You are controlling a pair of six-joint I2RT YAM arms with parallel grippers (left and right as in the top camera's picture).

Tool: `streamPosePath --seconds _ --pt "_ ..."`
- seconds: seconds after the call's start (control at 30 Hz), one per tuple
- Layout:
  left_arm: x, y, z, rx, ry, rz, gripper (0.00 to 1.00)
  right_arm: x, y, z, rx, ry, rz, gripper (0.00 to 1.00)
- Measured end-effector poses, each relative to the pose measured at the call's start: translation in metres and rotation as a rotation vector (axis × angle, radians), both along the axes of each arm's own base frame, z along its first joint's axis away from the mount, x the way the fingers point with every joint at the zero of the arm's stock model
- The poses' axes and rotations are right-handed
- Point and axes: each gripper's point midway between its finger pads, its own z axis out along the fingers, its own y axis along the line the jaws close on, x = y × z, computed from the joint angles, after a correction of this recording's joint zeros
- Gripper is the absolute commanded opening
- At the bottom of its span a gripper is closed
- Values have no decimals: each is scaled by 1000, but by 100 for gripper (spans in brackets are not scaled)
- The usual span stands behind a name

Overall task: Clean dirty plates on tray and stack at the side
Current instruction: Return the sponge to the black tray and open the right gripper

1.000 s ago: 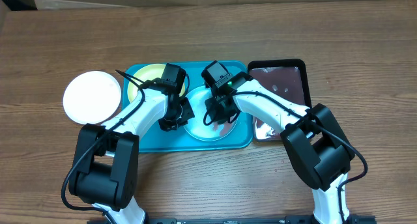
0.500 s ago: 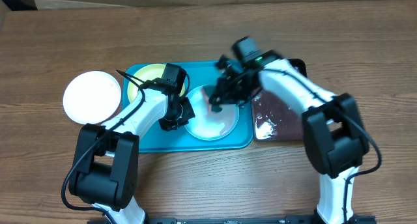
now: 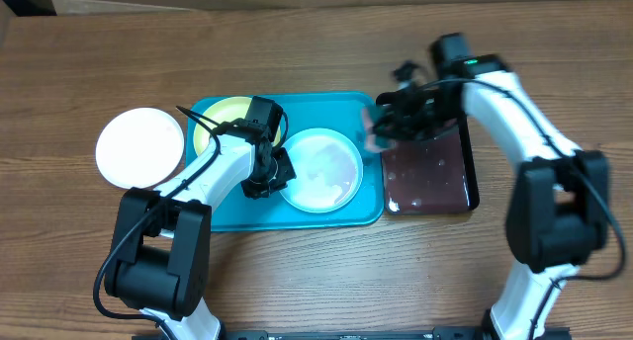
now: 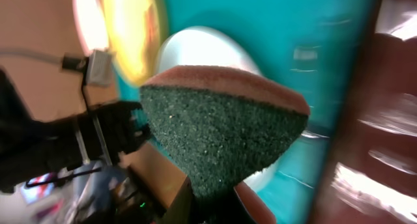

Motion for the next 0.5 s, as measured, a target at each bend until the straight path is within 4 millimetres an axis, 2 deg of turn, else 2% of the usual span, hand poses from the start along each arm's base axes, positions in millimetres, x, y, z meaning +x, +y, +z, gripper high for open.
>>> streamPosePath --seconds 0.07,0.23,0.37,0.5 --pt "0 0 0 0 0 0 8 1 -29 1 -98 -5 -53 4" --pt "0 0 0 0 1 0 11 -5 -74 -17 -358 10 -90 4" --pt "0 -1 0 1 0 -3 16 -8 -91 -32 -477 6 -92 4" --pt "-2 -6 0 0 -2 -19 24 -10 -101 -50 -534 1 -93 5"
